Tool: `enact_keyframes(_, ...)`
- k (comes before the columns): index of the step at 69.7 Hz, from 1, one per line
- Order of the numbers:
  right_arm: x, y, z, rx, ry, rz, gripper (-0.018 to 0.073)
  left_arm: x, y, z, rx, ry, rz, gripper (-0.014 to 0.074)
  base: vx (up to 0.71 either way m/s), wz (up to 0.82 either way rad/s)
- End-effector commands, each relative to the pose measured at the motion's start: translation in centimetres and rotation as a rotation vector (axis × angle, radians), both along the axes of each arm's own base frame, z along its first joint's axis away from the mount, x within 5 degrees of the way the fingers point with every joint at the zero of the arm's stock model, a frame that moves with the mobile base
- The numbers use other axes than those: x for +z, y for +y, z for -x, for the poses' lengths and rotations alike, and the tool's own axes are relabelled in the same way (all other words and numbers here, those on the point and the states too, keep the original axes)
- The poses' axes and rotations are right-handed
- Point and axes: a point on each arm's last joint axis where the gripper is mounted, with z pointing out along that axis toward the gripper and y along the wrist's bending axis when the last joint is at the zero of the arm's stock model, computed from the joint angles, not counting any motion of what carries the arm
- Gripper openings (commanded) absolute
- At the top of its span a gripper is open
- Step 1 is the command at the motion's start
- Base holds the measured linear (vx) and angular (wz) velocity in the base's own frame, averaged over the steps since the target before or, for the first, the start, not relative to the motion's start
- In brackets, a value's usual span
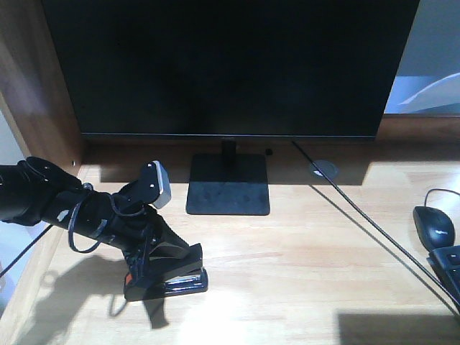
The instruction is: Grab stapler and paper to desk for stapling
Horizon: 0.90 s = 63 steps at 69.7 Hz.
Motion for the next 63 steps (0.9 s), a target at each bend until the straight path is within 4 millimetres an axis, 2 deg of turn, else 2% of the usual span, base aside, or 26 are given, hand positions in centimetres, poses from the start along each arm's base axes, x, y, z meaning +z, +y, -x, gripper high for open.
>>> enact_keyframes(1,1.01,-0.05,0.33,-0.017,-0.051,-0.004,-0.0006,2.10,-0.52,-0.08,0.002,-0.033,0.066,-0.0006,0.00,0.00)
enact_keyframes(63,1.02,-0.07,0.36,-0.018,-0.054,-0.005,-0.0006,2.10,-0.52,-0.08,0.003,-0.032,0.066,-0.0006,0.00,0.00)
